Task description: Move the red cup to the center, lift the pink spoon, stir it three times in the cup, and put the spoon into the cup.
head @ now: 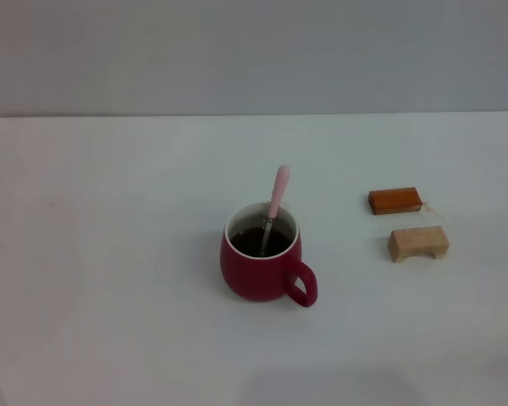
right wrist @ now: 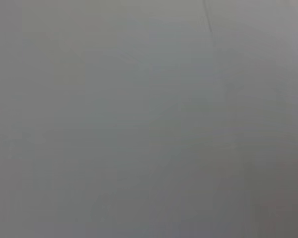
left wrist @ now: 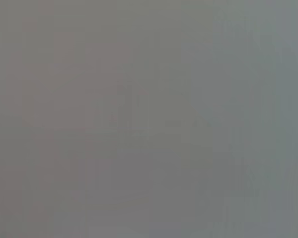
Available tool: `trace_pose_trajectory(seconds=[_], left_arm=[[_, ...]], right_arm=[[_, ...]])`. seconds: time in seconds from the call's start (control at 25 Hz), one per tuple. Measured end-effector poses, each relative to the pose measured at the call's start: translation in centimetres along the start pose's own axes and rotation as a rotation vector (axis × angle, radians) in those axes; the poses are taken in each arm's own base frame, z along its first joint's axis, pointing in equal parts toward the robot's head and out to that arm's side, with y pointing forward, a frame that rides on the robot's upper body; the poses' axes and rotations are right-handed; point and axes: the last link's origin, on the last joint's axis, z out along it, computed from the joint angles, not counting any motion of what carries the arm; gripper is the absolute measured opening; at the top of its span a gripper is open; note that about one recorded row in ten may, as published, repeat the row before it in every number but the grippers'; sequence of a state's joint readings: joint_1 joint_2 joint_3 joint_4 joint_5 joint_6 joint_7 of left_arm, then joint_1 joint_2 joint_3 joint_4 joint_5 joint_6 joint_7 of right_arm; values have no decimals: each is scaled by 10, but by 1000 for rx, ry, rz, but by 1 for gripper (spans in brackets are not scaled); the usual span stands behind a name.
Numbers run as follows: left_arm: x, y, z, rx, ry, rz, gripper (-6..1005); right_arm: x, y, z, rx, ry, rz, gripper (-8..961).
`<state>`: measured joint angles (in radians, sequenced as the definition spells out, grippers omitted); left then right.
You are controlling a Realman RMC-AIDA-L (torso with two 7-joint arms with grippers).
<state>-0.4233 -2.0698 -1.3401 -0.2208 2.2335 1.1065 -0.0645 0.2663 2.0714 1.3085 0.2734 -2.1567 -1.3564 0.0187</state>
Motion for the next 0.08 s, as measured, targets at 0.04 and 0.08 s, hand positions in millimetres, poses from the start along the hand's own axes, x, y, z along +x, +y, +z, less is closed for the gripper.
trace_pose_trajectory(seconds=[0.04,0.08], left_arm=[[1,1,0,-8,6,2,844],[1,1,0,-8,6,2,844]], right_arm=[[1,-1,0,0,3,5,687],[1,-2,0,-1,5,8,687]])
